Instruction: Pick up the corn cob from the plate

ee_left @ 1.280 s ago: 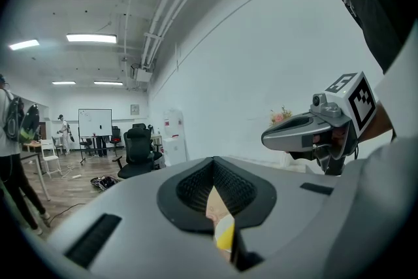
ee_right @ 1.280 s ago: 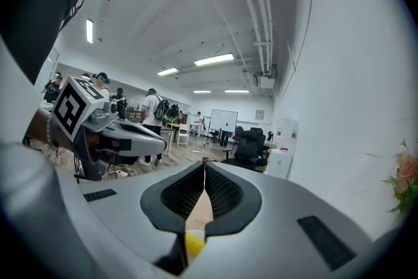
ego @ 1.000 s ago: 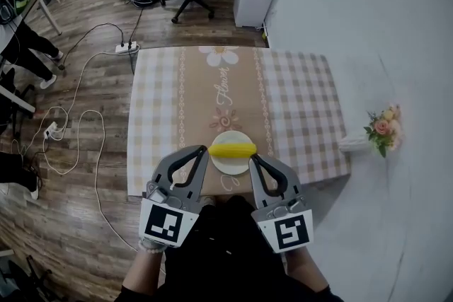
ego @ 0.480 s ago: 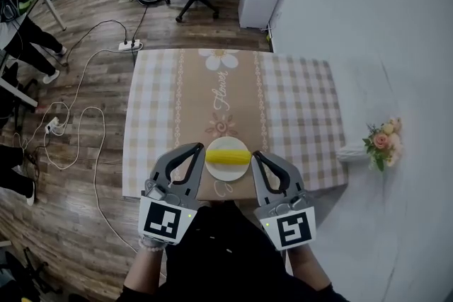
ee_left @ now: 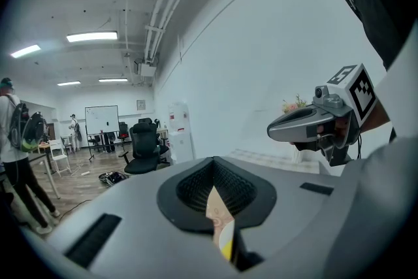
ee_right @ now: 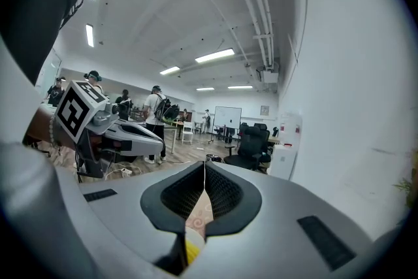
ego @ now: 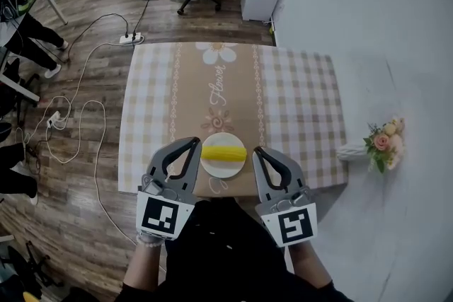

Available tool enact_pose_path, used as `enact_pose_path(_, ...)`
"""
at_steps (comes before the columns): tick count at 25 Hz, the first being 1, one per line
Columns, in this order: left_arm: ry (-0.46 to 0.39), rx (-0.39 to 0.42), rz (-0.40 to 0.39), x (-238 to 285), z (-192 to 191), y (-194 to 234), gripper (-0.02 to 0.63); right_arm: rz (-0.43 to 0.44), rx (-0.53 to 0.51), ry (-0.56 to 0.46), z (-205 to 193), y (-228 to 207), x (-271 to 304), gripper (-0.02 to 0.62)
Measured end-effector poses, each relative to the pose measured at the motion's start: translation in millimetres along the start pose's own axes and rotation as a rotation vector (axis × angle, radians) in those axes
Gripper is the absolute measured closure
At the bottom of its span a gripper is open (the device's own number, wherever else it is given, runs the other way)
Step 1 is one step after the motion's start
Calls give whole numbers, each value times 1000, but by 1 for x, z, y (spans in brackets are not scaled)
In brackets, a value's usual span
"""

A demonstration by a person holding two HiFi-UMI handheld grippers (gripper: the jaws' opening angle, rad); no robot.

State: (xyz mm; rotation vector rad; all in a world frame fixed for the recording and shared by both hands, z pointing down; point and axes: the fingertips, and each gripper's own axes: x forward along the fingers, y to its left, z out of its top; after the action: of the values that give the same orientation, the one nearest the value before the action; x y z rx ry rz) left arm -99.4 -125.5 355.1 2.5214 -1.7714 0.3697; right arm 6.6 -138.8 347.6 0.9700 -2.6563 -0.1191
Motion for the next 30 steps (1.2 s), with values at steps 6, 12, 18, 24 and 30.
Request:
enact_pose_path(6,22,11,-36,11,-5,-10,594,-11,15,18,-10,-8,-5,554)
enact_pose_path(12,47,63,-128,23,-12,-27,594,-35,32,37,-19,-12,-11,554)
enact_pose_path(18,73,126,-210,37,-30,-40,594,-68,55,53,-28,-18,-16,554)
enact_pose_path(24,119,144,-283,52,-56,-53,592,-101,61,79,-37,-24,-25,554)
enact_pose_path(30,167,128,-336,62,-83,-62,591,-139,78,103,-44,-27,-32,554)
